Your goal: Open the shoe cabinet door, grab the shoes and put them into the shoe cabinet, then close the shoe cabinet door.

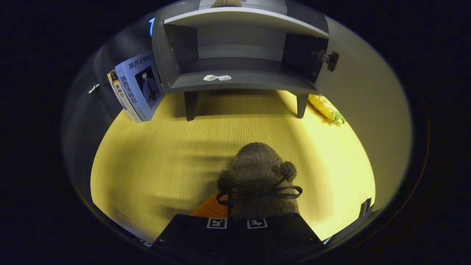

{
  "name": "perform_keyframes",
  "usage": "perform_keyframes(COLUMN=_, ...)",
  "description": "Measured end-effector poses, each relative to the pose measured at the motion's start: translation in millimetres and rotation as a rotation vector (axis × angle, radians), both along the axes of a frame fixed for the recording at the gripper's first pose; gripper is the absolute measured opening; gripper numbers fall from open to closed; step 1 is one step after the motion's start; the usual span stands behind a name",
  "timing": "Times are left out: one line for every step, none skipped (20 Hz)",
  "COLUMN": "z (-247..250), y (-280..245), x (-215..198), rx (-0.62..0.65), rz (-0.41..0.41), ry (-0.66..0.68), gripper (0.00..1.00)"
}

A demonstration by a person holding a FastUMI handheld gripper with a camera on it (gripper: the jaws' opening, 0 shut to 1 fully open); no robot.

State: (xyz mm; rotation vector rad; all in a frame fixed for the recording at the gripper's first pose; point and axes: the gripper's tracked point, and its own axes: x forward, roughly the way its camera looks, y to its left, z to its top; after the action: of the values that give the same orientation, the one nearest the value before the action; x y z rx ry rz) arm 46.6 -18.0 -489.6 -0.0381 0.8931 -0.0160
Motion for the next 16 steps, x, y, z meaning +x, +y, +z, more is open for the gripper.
perform_keyframes(z=12, y=-3, x=-2, rx=0.011, rz=-0.017, ry=-0.008, gripper=0.05)
perform_keyframes(z=25, y=-7, x=-3, rx=0.022, rz=-0.035, ry=-0.021, gripper=0.05)
perform_keyframes(z=38, y=-10, x=-4, rx=0.033, rz=-0.047, ry=-0.030, gripper=0.05)
perform_keyframes(z=50, y=-13, x=-3, rx=0.037, rz=-0.055, ry=-0.043, gripper=0.05)
perform_keyframes(z=64, y=-16, x=-2, rx=0.040, rz=-0.059, ry=-0.059, gripper=0.05)
perform_keyframes(z=78, y=-17, x=0, rx=0.042, rz=-0.060, ry=-0.078, gripper=0.05)
perform_keyframes(z=94, y=-20, x=3, rx=0.041, rz=-0.064, ry=-0.100, gripper=0.05)
perform_keyframes(z=108, y=-23, x=7, rx=0.039, rz=-0.066, ry=-0.120, gripper=0.05)
perform_keyframes(z=122, y=-25, x=10, rx=0.037, rz=-0.066, ry=-0.136, gripper=0.05)
perform_keyframes(z=135, y=-27, x=12, rx=0.038, rz=-0.068, ry=-0.151, gripper=0.05)
perform_keyframes(z=149, y=-30, x=16, rx=0.040, rz=-0.074, ry=-0.169, gripper=0.05)
perform_keyframes(z=162, y=-31, x=21, rx=0.041, rz=-0.079, ry=-0.188, gripper=0.05)
perform_keyframes(z=175, y=-32, x=27, rx=0.042, rz=-0.082, ry=-0.211, gripper=0.05)
perform_keyframes(z=187, y=-32, x=33, rx=0.043, rz=-0.079, ry=-0.233, gripper=0.05)
perform_keyframes(z=197, y=-33, x=39, rx=0.043, rz=-0.077, ry=-0.256, gripper=0.05)
perform_keyframes(z=204, y=-33, x=46, rx=0.043, rz=-0.078, ry=-0.272, gripper=0.05)
